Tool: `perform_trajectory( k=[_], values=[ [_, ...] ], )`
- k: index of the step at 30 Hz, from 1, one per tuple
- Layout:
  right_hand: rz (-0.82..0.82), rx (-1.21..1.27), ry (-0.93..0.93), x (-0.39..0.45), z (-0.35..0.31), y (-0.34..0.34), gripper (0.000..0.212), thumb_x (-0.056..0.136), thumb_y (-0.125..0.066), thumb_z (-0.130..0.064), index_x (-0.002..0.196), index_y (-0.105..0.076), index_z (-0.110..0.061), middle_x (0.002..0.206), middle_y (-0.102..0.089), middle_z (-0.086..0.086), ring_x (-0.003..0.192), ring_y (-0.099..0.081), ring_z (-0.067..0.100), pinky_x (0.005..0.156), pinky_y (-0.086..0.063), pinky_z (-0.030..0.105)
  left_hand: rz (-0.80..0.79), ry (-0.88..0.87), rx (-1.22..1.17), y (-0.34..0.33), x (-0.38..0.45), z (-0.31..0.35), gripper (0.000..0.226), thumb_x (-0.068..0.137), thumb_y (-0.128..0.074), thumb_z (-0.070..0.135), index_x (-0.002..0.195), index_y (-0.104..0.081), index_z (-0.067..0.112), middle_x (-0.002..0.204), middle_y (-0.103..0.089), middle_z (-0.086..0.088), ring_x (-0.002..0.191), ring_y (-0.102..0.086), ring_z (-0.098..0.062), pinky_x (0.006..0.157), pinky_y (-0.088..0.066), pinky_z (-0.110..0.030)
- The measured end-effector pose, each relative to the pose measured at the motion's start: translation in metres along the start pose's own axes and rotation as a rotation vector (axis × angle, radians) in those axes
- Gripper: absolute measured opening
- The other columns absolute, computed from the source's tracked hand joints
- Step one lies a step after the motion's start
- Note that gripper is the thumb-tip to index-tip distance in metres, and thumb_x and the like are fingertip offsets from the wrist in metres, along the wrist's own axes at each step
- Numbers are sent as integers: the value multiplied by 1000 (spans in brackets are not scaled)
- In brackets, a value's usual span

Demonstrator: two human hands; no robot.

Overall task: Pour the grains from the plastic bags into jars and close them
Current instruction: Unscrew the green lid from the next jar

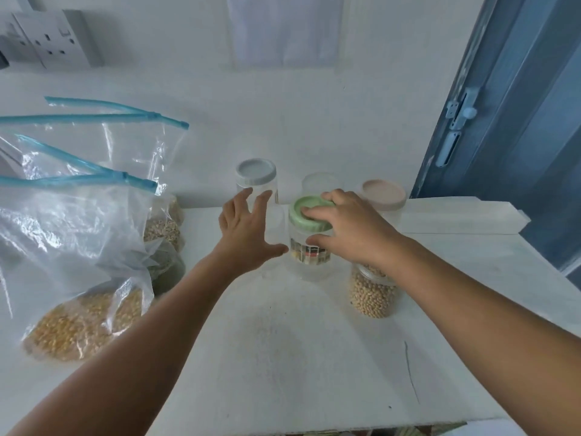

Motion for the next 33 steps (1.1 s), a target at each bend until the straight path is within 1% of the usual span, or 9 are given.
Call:
perform_trajectory(
  k=[3, 9, 15, 18, 22, 25, 27, 30, 33],
  values=[
    [14, 79, 27, -5, -3, -1, 59, 93, -71, -49, 148, -54, -38, 156, -39, 10, 146, -32, 29, 114, -34, 41, 88, -106, -248, -2, -32, 13, 113, 71, -88, 50, 159, -19, 35, 152, -19, 2, 139, -19, -23, 118, -24, -41],
    [6, 324, 84, -8, -14, -4, 61, 89, -69, -62, 145, -58, -37, 157, -37, -2, 148, -30, 15, 118, -29, 32, 64, 88, -648, -28, -53, 9, 130, 53, -97, 64, 157, -23, 36, 146, -38, 11, 130, -47, -6, 109, -46, -32],
    [22, 460, 166, -7, -19, -5, 75, 83, -79, -59, 147, -55, -29, 142, -53, -7, 131, -49, 7, 110, -38, 25, 225, 109, -723, -18, -61, 13, 88, 53, -102, 47, 125, -52, 50, 126, -60, 17, 115, -61, -4, 90, -55, -25],
    [22, 506, 172, -7, -17, -4, 87, 77, -84, -60, 150, -50, -28, 139, -53, -7, 126, -52, 7, 110, -43, 30, 258, 102, -730, -9, -68, 23, 71, 62, -101, 18, 110, -56, 45, 109, -68, 29, 100, -66, 3, 78, -54, -14],
    [-36, 455, 174, -6, -26, -5, 98, 75, -80, -68, 154, -42, -23, 142, -51, -3, 130, -49, 12, 107, -41, 29, 228, 87, -747, -4, -73, 28, 70, 66, -93, -7, 103, -53, 36, 93, -68, 37, 84, -68, 8, 66, -56, -15],
    [4, 439, 157, -5, -34, -3, 80, 72, -81, -70, 131, -61, -20, 120, -63, -5, 109, -59, 12, 94, -50, 30, 186, 105, -757, -8, -71, 12, 70, 64, -98, 4, 110, -57, 36, 103, -70, 23, 94, -70, -2, 73, -61, -27],
    [20, 445, 151, -3, -36, -2, 72, 69, -83, -69, 119, -66, -21, 107, -65, -7, 96, -61, 9, 86, -53, 31, 143, 121, -742, -9, -68, 5, 74, 58, -104, 26, 119, -63, 33, 112, -70, 6, 105, -70, -15, 81, -63, -39],
    [-8, 501, 126, -3, -32, -6, 77, 65, -87, -68, 127, -64, -28, 112, -64, -15, 98, -61, 1, 84, -52, 24, 125, 124, -729, -14, -64, 0, 93, 50, -103, 52, 130, -60, 35, 123, -65, -2, 115, -65, -25, 88, -61, -49],
    [-28, 572, 110, -7, -32, -6, 82, 67, -90, -61, 137, -59, -30, 121, -62, -18, 105, -59, -3, 85, -46, 13, 123, 95, -745, -19, -60, -2, 97, 50, -103, 56, 133, -60, 33, 122, -68, -3, 115, -65, -33, 88, -60, -54]
  ],
)
Point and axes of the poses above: each hand's wrist, its own x-axis towards the middle knuckle, its own y-axis out of the back of the hand, z = x × y, the point moved 6 cm from there along x, towards the middle knuckle
